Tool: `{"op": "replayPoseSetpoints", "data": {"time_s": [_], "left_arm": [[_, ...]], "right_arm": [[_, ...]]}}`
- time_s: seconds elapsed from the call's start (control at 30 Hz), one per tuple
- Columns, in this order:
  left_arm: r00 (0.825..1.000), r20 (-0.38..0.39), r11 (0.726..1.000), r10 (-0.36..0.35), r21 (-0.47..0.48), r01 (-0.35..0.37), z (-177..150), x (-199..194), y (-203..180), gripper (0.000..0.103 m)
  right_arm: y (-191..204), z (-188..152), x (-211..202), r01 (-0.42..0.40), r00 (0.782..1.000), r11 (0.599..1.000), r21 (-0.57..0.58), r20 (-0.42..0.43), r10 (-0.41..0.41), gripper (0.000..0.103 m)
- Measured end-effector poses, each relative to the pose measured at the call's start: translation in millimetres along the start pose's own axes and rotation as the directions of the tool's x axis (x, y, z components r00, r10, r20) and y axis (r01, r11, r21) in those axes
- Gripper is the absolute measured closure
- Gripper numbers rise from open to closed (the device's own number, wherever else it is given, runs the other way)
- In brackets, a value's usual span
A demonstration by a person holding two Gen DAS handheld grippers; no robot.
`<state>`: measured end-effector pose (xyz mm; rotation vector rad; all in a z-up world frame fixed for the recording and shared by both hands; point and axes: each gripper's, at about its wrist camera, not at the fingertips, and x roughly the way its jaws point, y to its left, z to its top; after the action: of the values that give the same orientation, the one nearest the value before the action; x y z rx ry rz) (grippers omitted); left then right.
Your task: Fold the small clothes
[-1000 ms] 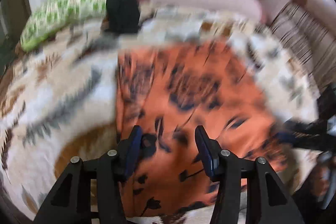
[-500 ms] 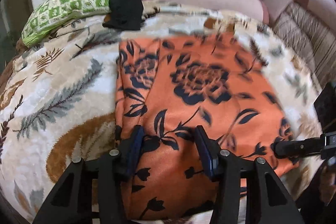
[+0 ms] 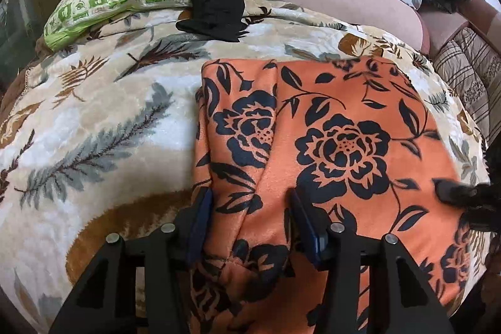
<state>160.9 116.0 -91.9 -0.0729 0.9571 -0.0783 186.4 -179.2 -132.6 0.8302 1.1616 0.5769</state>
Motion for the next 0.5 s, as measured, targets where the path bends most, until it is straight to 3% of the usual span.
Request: {"op": "replayPoseSetpoints", "data": {"time_s": [0.07, 0.13, 0.2, 0.27, 0.37, 0.43, 0.47, 0.5], "left_arm": [[1.000, -0.001, 1.000, -0.001, 0.004, 0.001, 0.6, 0.6, 0.2, 0.049], [1.000, 0.006, 1.000, 0.001, 0.004, -0.001, -0.5, -0.7, 1.6, 0.049], [1.000, 0.006, 1.000, -0.005, -0.002, 0.005, 0.5, 0.0, 1.7, 0.049], [1.000, 0.007, 1.000, 0.001, -0.004, -0.001, 0.1, -0.1, 0.8, 0.049], [1.000, 0.008, 1.000, 0.003, -0.006, -0.003, 0.4, 0.2, 0.5, 0.048], [1.000, 0.007, 1.000, -0.004, -0.012, 0.004, 0.4, 0.0, 2.0, 0.049], [1.000, 0.007, 1.000, -0.007, -0.013, 0.007, 0.3, -0.1, 3.0, 0.049], [1.000, 0.006, 1.000, -0.011, -0.016, 0.012, 0.3, -0.2, 4.1, 0.049]], "right_arm": [[-18.4, 0.0, 8.9, 0.041, 0.999, 0.998, 0.048, -0.032, -0.040, 0.065], [-21.8, 1.1, 4.8, -0.034, 0.999, 0.997, 0.064, -0.025, 0.035, 0.063], [-14.0, 4.2, -6.6, -0.032, 0.999, 0.999, 0.041, -0.005, 0.032, 0.043], [-10.9, 14.9, -16.9, -0.029, 0.999, 0.999, 0.044, 0.040, 0.027, 0.033], [-15.5, 42.4, -2.2, -0.029, 0.998, 0.995, 0.091, 0.057, 0.024, 0.031], [-19.7, 55.1, 14.9, -0.036, 0.999, 0.993, 0.117, 0.025, 0.034, 0.031], [-17.7, 58.5, 25.9, -0.030, 1.000, 0.994, 0.109, 0.005, 0.029, 0.042], [-8.5, 55.6, 28.7, 0.013, 1.000, 0.998, 0.064, 0.000, -0.013, 0.071]]}}
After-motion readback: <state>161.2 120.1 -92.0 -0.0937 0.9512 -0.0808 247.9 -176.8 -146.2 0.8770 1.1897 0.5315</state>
